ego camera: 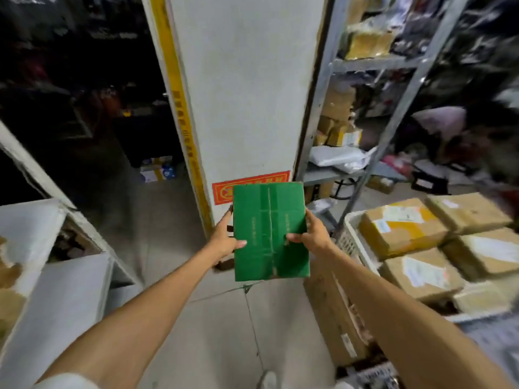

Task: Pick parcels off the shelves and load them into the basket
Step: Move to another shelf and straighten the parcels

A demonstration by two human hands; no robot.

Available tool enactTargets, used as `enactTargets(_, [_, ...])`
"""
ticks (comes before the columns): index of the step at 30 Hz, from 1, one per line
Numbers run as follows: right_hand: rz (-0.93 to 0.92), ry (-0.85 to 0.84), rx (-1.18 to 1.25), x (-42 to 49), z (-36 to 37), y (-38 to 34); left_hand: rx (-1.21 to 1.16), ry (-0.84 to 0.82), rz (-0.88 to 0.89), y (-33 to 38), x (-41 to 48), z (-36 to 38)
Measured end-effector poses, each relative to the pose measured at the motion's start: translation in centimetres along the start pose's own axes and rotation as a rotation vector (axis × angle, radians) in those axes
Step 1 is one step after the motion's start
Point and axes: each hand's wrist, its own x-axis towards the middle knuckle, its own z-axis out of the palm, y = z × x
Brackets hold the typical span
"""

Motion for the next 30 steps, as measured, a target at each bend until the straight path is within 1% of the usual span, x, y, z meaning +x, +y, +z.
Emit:
enactTargets(3, [0.047,0.150,0.079,-0.1,-5.5,0.6,0.074,-0.135,0.064,3.9,4.1,4.8])
enactTargets(6, [0.045,0.344,0.117,-0.3,-10.8,3.0,0.123,-0.278,0.116,7.5,6.9,9.8])
enactTargets(10, [0.080,0.570,0.192,-2.9,-16.0,3.4,0.180,-0.472,0.212,11.6,9.6,16.3])
enactTargets(14, [0.134,0.723,0.185,-4.2,-19.5,4.4,0.244,-0.674,0.342,15.0,11.8,21.7])
enactTargets(20, [0.239,0.971,0.277,-3.3,-21.9,5.3,0.295,-0.931,0.329,19.5,16.3,27.7])
enactTargets(26, [0.325,1.153,0.314,0.1,-23.8,4.7,0.275,-1.056,0.405,23.0,21.3,31.3])
enactTargets(28, [0.370,1.210,0.332,1.2,-24.5,4.9,0.260,-1.065,0.392,23.9,22.5,32.7])
enactTargets(30, [0.434,1.229,0.347,2.3,-25.6,5.2,0.254,-1.057,0.324,24.7,23.7,34.2])
